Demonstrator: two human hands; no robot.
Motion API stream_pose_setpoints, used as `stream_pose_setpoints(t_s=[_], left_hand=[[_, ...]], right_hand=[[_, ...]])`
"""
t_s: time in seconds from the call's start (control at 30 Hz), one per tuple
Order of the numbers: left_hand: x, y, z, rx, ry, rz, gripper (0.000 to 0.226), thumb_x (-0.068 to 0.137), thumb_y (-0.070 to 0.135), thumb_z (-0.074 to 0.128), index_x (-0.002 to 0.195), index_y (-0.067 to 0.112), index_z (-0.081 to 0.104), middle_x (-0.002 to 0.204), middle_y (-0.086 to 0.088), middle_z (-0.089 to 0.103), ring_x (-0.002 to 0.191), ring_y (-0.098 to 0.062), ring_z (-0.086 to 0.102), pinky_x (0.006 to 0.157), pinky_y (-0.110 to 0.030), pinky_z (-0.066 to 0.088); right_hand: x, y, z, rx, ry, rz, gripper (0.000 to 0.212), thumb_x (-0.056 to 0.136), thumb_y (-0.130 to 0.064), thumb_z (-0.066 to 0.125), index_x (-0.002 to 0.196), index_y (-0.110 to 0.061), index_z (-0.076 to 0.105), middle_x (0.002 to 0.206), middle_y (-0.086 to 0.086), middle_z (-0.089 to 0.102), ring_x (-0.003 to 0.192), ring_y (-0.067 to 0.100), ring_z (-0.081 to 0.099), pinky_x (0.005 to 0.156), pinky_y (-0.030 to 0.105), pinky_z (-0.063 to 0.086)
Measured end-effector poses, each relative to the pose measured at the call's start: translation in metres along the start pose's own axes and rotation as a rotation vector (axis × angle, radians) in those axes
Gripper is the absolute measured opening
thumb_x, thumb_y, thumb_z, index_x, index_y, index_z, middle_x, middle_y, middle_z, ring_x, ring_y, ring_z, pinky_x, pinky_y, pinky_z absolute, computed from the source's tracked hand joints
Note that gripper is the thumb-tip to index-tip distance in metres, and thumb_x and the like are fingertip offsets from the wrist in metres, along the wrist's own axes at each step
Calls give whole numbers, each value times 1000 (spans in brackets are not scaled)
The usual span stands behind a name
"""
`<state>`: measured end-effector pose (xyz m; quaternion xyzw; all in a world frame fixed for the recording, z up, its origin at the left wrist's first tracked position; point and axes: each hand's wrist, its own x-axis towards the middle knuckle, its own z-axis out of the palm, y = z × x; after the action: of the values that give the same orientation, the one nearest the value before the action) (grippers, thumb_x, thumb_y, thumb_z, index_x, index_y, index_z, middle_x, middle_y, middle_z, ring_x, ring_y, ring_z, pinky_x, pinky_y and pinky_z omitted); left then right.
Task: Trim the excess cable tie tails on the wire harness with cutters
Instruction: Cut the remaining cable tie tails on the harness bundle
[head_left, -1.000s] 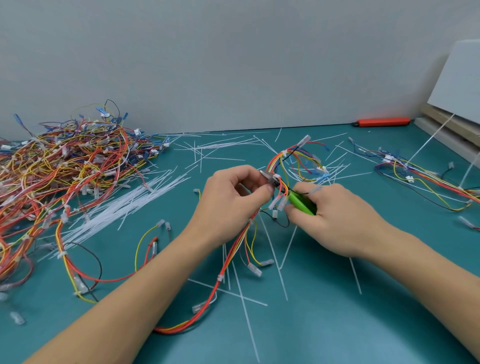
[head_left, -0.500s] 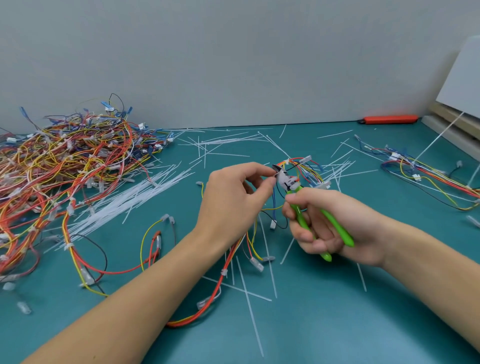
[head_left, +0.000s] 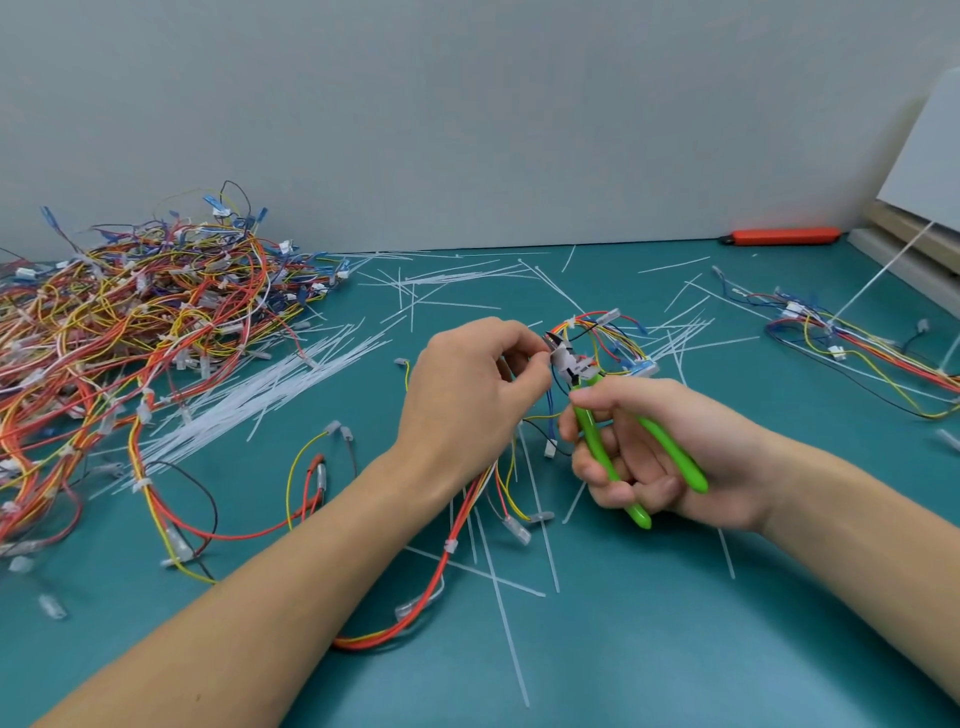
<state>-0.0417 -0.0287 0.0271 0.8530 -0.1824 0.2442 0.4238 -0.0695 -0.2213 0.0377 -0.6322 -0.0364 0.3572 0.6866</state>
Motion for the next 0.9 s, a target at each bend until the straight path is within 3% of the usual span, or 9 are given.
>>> stream_pose_setpoints(t_s=[0.23, 0.33, 0.4, 0.53, 0.63, 0.8, 0.9], left_hand=[[0, 1, -1, 19, 0, 9, 7, 84, 26, 69, 81, 25, 75, 68, 10, 66, 64, -13, 62, 65, -38, 53], [0, 1, -1, 18, 2, 11, 7, 84, 26, 69, 82, 25, 75, 69, 10, 66, 66, -13, 63, 66, -38, 53], [0, 1, -1, 10, 9, 5, 7, 84, 27, 69, 82, 26, 75, 68, 10, 66, 64, -14, 62, 64, -38, 54], [0, 2, -1, 0, 10, -2, 8, 85, 30, 68, 82, 26, 74, 69, 10, 66, 63, -15, 62, 64, -39, 54], [0, 2, -1, -16, 14, 8, 7, 85, 28, 69, 82, 25, 74, 69, 9, 66, 63, -15, 61, 63, -38, 53], [-1, 0, 1, -25, 9, 8, 5, 86, 22, 71, 82, 23, 73, 67, 10, 63, 61, -13, 55, 62, -34, 51], [-1, -2, 2, -45, -2, -11, 6, 87, 24, 70, 81, 24, 72, 65, 10, 61, 59, -11, 53, 59, -31, 47]], right_hand=[[-2, 0, 6, 6, 106, 4, 25, 99, -33, 57, 85, -13, 50, 59, 5, 42, 41, 14, 36, 31, 15, 28], [0, 3, 5, -41, 130, 14, 26, 98, -36, 58, 82, -16, 52, 62, 6, 43, 46, 16, 33, 38, 16, 27], [1, 4, 4, -66, 127, 6, 25, 96, -39, 60, 84, -17, 57, 65, 7, 48, 49, 18, 37, 43, 19, 26], [1, 1, 1, -71, 45, 7, 35, 88, -48, 64, 100, -16, 65, 77, 12, 62, 61, 25, 57, 37, 20, 30], [0, 1, 0, -87, 37, 9, 37, 90, -50, 60, 104, -16, 66, 82, 13, 66, 67, 26, 61, 39, 21, 31], [1, 3, 1, -134, 133, -12, 27, 94, -41, 60, 80, -19, 60, 62, 8, 52, 47, 19, 42, 46, 25, 17], [1, 4, 4, -137, 167, -20, 26, 96, -37, 59, 78, -18, 59, 63, 9, 55, 47, 20, 46, 46, 24, 29]])
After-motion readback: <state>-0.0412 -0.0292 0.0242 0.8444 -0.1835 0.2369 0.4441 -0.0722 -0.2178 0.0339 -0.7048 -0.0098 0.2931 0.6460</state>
